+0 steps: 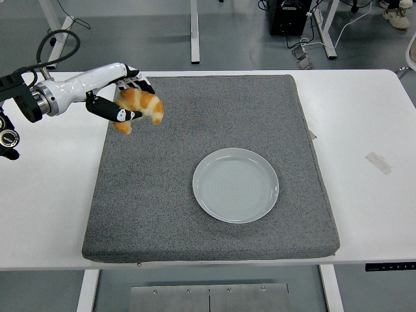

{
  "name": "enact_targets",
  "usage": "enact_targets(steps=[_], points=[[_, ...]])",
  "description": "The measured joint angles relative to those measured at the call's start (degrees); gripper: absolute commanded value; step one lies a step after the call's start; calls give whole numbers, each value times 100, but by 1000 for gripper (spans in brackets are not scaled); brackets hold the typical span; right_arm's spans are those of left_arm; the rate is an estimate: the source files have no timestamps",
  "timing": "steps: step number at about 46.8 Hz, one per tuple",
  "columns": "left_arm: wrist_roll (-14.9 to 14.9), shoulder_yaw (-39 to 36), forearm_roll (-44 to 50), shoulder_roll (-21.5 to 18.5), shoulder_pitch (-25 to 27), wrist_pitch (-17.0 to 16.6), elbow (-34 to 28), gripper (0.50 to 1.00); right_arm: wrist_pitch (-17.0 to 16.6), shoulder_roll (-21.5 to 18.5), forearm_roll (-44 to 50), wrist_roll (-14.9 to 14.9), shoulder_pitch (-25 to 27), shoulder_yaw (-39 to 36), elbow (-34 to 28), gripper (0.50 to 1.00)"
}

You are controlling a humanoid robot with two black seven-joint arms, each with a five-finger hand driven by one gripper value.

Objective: Place the bread on the plate

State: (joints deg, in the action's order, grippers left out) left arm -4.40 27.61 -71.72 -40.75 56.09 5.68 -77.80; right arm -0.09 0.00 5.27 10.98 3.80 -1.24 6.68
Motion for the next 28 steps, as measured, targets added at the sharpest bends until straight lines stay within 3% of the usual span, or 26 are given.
enact_targets(steps=[10, 28], points=[[10, 4, 68, -48, 468, 159, 8, 500, 0, 0, 0, 0, -1, 0, 0, 1000], [10, -210, 57, 217, 605, 223, 19, 500, 0, 0, 0, 0, -8, 8, -7, 1000]])
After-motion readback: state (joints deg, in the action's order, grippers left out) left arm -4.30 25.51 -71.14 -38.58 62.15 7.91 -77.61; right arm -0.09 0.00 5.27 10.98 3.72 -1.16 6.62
